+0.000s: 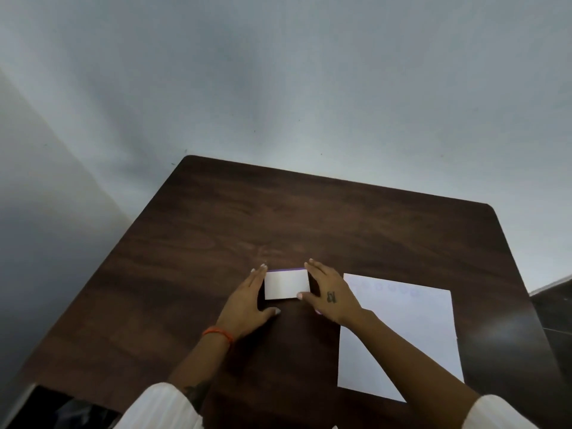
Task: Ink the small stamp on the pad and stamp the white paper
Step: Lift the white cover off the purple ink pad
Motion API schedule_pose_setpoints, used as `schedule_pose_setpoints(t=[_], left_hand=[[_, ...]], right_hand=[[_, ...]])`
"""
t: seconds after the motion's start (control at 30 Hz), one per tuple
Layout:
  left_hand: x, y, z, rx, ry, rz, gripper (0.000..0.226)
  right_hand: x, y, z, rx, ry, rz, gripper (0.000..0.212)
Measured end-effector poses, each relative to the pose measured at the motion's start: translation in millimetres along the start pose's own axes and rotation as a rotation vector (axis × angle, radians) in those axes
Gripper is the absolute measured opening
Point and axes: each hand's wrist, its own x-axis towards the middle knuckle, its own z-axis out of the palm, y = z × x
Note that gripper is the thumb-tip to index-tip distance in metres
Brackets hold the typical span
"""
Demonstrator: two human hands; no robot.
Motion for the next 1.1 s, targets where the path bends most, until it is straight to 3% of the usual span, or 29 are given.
schedule_pose_setpoints(t=[0.2, 0.4, 1.1], left_hand=[[8.8, 0.4, -4.7, 0.052, -0.011, 0.033, 0.09], [18.2, 2.6, -5.8, 0.105, -0.053, 0.053, 0.081], [19.8, 12.5, -9.9, 0.011, -0.057, -0.014, 0.079]], right_hand=[[9.5, -2.5, 8.9, -0.128, -0.097, -0.012, 0.082], [17.4, -3.0, 10.6, -0.233, -0.075, -0.016, 0.076], [21.9, -2.4, 1.2, -0.19, -0.126, 0.012, 0.071]])
